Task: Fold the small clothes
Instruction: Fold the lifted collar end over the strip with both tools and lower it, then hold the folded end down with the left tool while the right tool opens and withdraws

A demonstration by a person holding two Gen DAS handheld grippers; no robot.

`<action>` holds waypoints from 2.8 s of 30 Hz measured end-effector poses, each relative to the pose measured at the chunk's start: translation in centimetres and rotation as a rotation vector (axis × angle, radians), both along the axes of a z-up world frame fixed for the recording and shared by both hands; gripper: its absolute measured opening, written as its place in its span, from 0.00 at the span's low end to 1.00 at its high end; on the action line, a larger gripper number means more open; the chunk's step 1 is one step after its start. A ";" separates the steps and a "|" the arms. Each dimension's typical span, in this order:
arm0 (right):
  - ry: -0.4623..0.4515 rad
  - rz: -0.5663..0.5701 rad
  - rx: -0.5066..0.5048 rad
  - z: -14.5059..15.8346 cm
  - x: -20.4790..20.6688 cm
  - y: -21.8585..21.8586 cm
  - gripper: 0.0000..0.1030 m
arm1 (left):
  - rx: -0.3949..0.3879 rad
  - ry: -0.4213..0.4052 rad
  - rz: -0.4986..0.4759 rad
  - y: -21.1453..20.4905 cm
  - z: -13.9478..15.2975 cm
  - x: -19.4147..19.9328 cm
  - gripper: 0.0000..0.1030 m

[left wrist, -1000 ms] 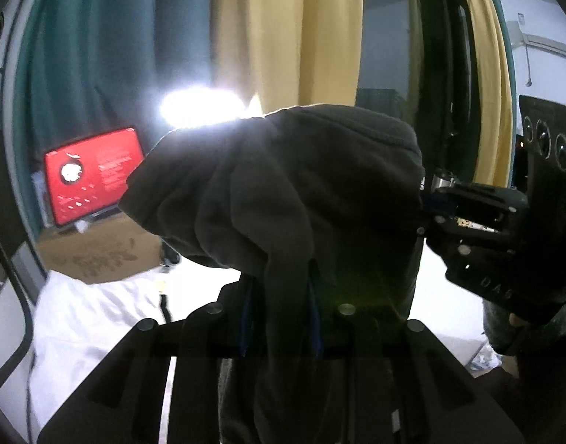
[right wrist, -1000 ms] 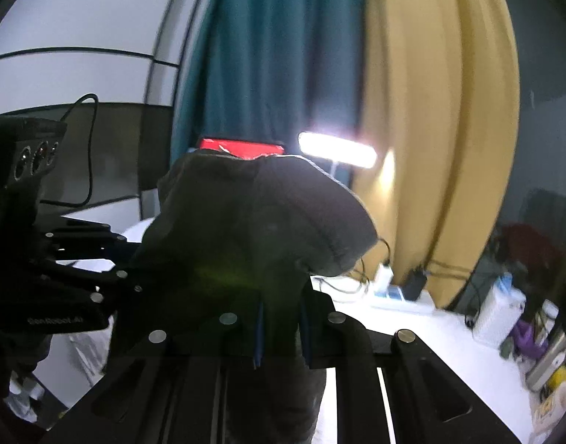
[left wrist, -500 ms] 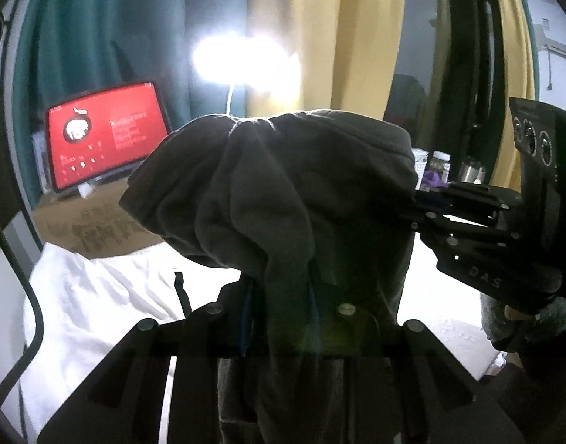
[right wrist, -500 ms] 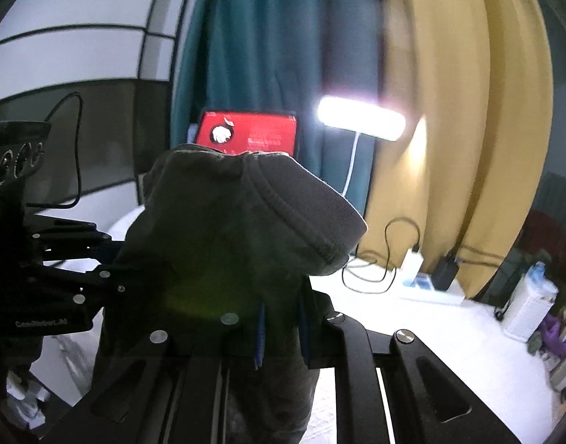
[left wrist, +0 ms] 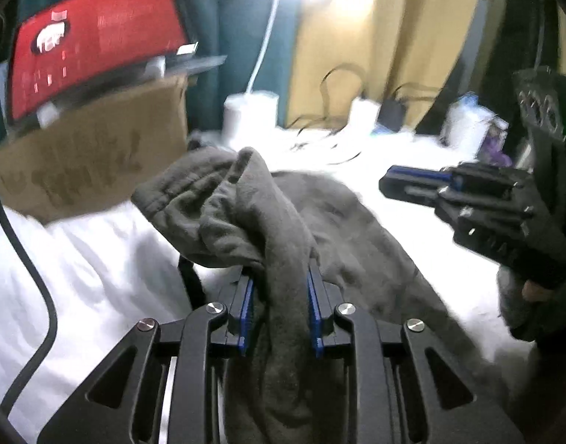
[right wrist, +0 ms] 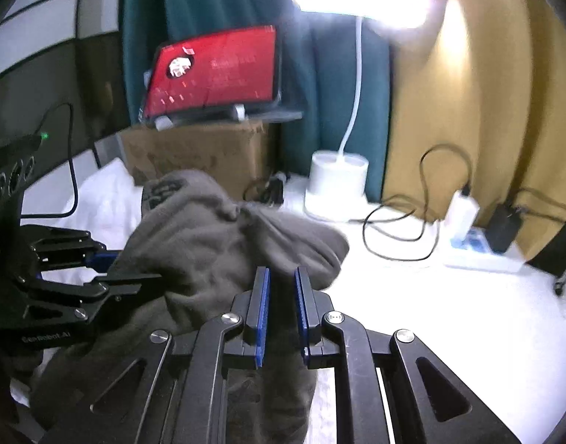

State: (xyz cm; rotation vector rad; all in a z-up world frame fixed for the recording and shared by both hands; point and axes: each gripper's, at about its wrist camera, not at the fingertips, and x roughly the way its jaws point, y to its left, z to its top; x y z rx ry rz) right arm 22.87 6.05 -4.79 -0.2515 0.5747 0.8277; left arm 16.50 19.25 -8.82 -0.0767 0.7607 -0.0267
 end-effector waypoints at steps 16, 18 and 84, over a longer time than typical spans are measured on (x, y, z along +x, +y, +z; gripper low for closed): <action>0.268 -0.062 -0.070 -7.2 7.7 0.1 0.15 | -0.011 0.144 0.094 2.4 -2.3 0.3 0.28; 0.250 -0.090 -0.088 -7.1 7.9 0.0 0.39 | -0.010 0.143 0.105 2.5 -2.2 0.1 0.28; 0.207 -0.176 -0.119 -6.3 -3.3 -5.4 0.76 | 0.091 0.128 0.114 -2.4 -3.7 -7.6 0.38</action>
